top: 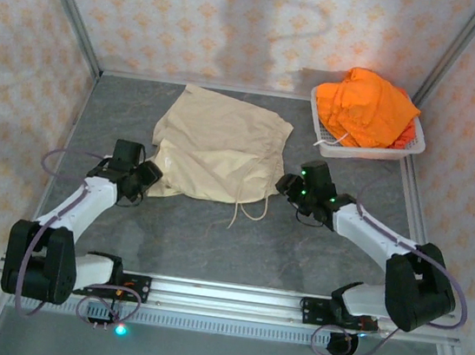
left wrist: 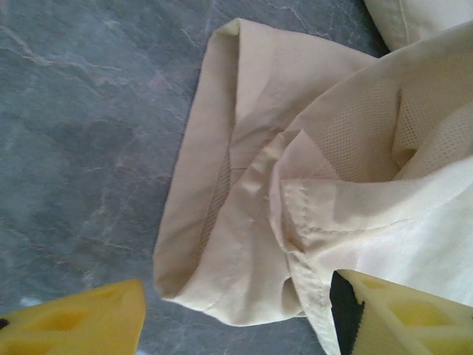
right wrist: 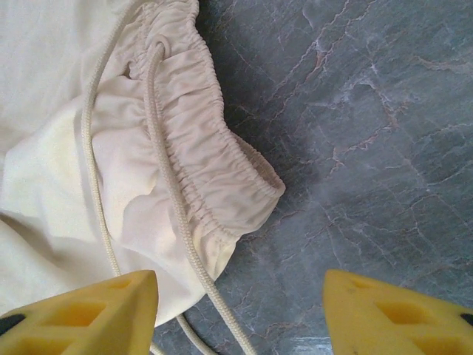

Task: Fold and stack the shorts

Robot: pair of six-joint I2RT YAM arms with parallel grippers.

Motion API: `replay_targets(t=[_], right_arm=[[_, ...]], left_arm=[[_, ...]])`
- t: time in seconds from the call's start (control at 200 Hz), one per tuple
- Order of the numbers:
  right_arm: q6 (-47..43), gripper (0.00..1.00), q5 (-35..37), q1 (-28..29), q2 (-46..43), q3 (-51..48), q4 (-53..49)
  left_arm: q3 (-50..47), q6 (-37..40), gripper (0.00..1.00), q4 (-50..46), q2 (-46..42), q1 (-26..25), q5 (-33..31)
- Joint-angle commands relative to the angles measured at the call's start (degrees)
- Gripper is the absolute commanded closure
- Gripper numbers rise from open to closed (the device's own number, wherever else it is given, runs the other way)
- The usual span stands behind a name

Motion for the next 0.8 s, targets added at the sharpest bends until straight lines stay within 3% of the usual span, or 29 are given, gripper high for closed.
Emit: replay_targets(t=[0.0,0.19,0.59,0.796], right_arm=[[1.1,0.4,0.3,0.1,-2.3,-1.0,1.3],[1.2,0.41,0.8,0.1,-3.3,-1.8,1.2],[1.4,0.41,1.0,0.1,-3.2,-2.4,1.0],[4.2,0.41,0.1,0.1,-3.2,-3.4,2.5]], left_arm=[[0.2,-1.7,0.34,6.2,1.8,0.7,1.4],[2.0,-0.8,0.39,8.1,5.1,0.8,1.7],[5.2,0.3,0.62,9.5,10.4,1.3,1.8],[5.8,0.3,0.65,11.0,13.2,1.2,3.0]])
